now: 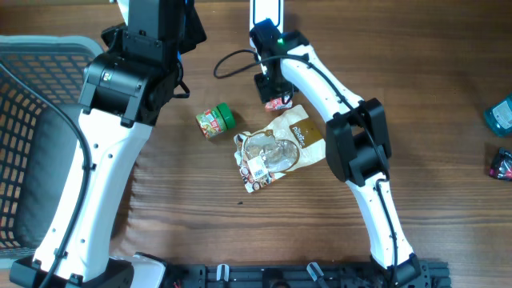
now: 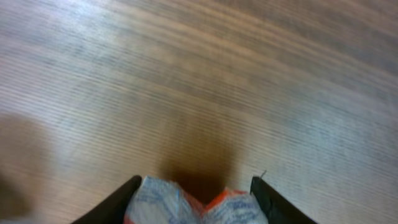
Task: Scan the item barcode
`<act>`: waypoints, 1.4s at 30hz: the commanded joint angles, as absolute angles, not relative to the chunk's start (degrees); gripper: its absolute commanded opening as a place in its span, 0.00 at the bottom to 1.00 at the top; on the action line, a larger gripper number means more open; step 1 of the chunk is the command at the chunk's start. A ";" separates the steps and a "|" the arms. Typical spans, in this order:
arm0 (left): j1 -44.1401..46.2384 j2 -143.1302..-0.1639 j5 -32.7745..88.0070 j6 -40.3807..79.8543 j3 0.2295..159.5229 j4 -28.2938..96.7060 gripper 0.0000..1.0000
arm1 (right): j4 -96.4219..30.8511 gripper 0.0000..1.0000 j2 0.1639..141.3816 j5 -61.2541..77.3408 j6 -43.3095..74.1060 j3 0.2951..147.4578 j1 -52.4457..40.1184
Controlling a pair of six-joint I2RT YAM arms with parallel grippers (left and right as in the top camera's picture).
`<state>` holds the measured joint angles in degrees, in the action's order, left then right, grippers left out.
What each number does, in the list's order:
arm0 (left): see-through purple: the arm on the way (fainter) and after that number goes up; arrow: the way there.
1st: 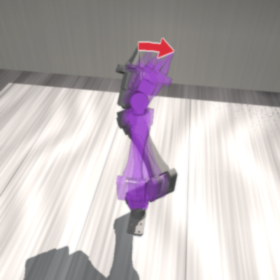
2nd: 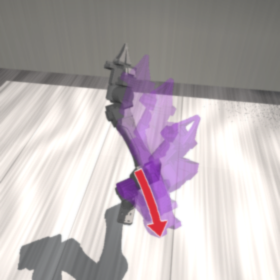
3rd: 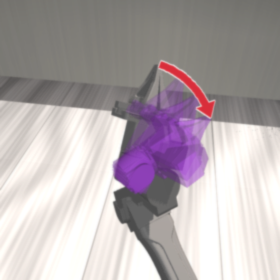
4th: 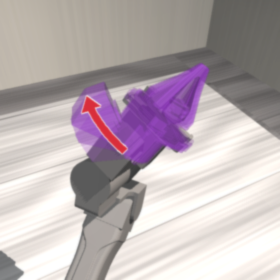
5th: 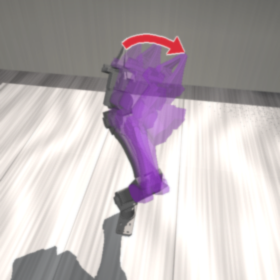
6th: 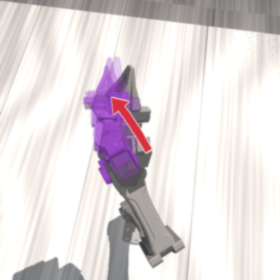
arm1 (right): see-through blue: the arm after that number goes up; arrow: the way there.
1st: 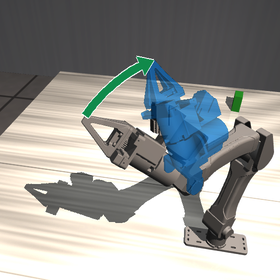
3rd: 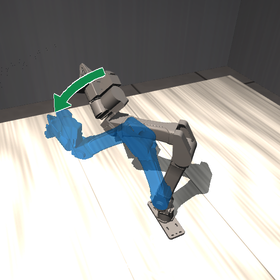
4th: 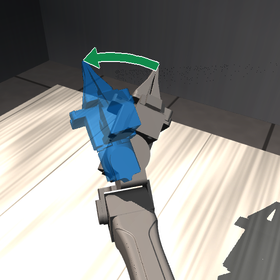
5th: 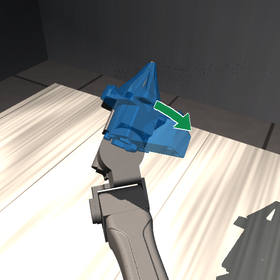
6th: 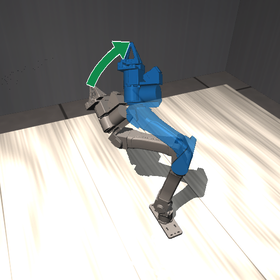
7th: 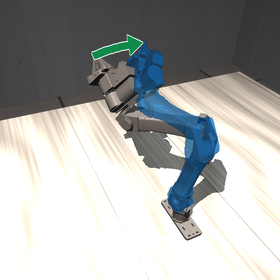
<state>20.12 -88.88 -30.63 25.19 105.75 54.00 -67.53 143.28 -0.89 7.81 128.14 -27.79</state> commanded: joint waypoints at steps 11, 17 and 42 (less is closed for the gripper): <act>19.97 -87.74 -31.79 25.78 106.17 53.87 1.00 | -92.14 0.54 142.15 25.58 18.59 147.48 -27.51; 19.97 -87.74 -31.77 25.78 106.17 53.87 1.00 | -89.32 0.53 142.12 26.63 19.77 147.48 -26.13; 19.97 -87.74 -31.77 25.78 106.17 53.87 1.00 | -28.21 0.49 143.39 3.79 10.35 142.98 -23.33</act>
<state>20.12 -88.88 -30.63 25.19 105.75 54.02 -33.76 143.31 10.92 16.40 145.32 -23.24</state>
